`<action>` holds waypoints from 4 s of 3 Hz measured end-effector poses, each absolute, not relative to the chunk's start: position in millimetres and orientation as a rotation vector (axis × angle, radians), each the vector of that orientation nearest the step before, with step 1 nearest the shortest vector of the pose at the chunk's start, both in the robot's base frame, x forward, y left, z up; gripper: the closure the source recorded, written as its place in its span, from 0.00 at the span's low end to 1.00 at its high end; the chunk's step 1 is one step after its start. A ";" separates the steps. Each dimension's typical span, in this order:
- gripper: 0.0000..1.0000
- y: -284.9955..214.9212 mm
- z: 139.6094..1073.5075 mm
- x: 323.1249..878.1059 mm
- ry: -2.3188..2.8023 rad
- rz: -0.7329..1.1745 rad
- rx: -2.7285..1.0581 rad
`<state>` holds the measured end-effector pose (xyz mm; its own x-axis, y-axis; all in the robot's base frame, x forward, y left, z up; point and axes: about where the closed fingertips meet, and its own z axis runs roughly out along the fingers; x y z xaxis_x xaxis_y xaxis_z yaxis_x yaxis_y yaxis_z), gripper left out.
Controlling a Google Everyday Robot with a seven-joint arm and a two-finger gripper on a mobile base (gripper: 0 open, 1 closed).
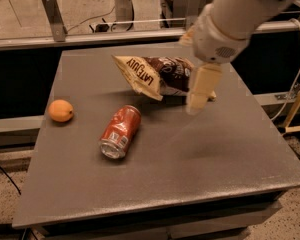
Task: Pick brown chip bag
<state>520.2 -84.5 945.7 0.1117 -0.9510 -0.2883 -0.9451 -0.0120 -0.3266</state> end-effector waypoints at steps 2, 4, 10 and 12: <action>0.18 -38.4 943.3 539.4 1.736 -0.011 -1.999; 0.33 -37.5 944.0 537.5 1.734 -0.014 -2.002; 0.41 -39.8 898.8 611.2 1.715 -0.100 -1.920; 0.97 -60.4 974.5 586.8 1.620 -0.227 -1.804</action>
Offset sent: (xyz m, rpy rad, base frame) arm 0.0172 0.0388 -0.0025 0.0208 -0.0316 0.0608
